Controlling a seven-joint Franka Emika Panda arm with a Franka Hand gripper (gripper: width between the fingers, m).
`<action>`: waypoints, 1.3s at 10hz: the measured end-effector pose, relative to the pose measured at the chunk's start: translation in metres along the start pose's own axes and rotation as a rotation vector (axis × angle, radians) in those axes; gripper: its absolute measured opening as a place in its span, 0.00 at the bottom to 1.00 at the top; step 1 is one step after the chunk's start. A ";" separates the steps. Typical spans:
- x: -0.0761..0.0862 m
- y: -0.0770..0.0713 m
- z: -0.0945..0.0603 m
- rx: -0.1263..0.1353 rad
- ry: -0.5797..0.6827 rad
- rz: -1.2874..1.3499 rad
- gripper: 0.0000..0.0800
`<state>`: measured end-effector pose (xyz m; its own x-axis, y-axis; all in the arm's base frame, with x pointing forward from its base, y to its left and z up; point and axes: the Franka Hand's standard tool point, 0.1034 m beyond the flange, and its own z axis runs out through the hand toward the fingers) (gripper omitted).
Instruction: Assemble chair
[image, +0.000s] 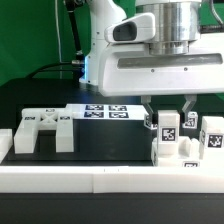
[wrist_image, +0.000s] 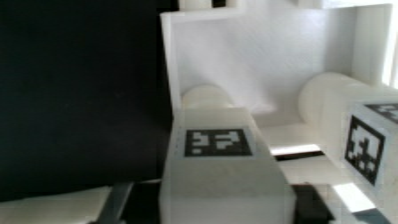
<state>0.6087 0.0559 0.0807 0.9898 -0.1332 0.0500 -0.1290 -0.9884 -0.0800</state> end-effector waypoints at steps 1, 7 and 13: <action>0.000 0.000 0.000 0.000 0.000 0.027 0.36; 0.001 0.003 0.001 0.009 -0.003 0.652 0.36; 0.002 -0.002 0.002 0.013 0.008 1.102 0.36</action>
Offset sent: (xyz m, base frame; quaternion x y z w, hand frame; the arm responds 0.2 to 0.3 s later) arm -0.0032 -0.0013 -0.0037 0.0316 -0.0178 0.2458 0.9686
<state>0.6107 0.0580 0.0793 0.3319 -0.9420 -0.0490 -0.9404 -0.3264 -0.0952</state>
